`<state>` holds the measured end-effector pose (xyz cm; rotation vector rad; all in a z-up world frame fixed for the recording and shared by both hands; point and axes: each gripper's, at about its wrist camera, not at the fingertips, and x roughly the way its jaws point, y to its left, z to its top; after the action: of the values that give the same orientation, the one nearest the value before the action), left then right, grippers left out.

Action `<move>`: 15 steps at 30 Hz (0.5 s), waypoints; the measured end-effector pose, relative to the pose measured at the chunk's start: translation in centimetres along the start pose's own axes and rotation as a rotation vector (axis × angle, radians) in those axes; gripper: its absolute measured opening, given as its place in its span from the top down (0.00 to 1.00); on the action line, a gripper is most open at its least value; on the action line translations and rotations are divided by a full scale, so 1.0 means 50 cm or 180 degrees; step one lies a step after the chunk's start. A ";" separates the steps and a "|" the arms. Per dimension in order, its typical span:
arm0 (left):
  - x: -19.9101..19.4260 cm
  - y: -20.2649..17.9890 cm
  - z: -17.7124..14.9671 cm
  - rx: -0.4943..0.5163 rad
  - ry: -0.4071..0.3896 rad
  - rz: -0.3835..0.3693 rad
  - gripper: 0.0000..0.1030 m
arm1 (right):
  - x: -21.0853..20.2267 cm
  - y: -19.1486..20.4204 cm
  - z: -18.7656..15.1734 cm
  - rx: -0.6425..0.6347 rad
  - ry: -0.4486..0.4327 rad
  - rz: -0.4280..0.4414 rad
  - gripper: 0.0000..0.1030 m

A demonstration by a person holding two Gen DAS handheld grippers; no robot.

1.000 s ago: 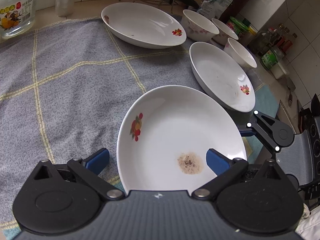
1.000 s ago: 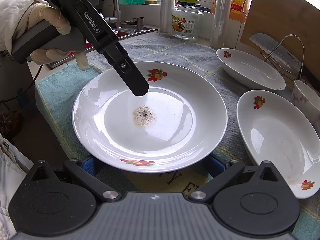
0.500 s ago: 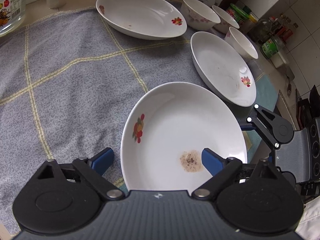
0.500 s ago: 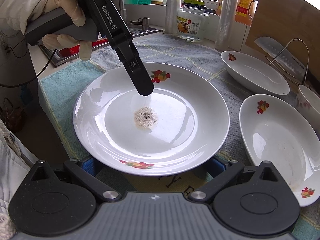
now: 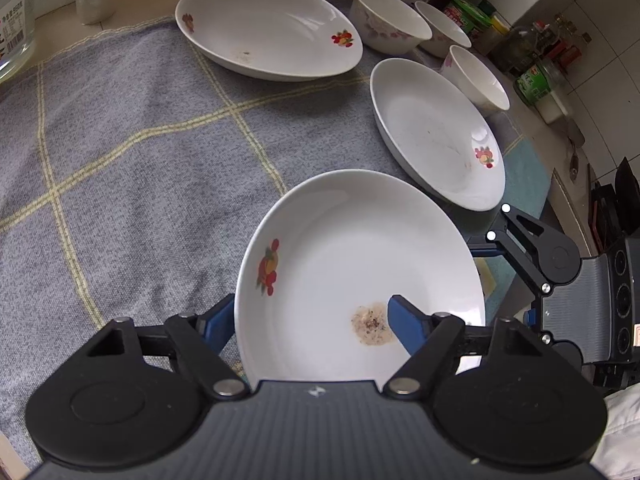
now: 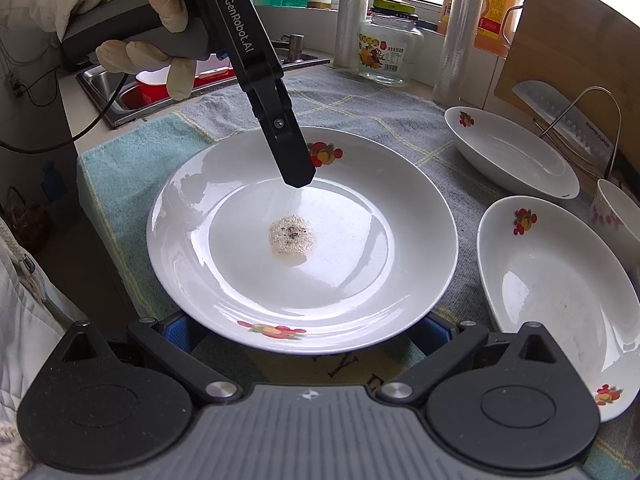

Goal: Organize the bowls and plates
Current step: 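Carry the held plate with the left gripper toward the sink-side towel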

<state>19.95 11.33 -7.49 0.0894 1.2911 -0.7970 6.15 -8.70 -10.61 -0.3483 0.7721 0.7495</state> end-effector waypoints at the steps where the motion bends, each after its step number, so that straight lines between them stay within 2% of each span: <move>1: 0.002 0.000 0.000 -0.0003 0.0009 -0.0008 0.25 | 0.000 0.000 0.000 -0.0007 -0.0001 0.0001 0.00; 6: 0.005 0.007 0.003 -0.0055 0.0032 -0.0054 0.29 | 0.001 -0.002 -0.002 0.0001 -0.0017 0.0038 0.00; 15: 0.012 0.017 0.013 -0.0054 0.0082 -0.0122 0.29 | 0.005 -0.008 0.001 -0.0012 0.0015 0.0113 0.00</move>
<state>21.00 11.35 -8.09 0.0617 1.3269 -0.8199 6.59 -8.84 -10.76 -0.3406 0.7831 0.7839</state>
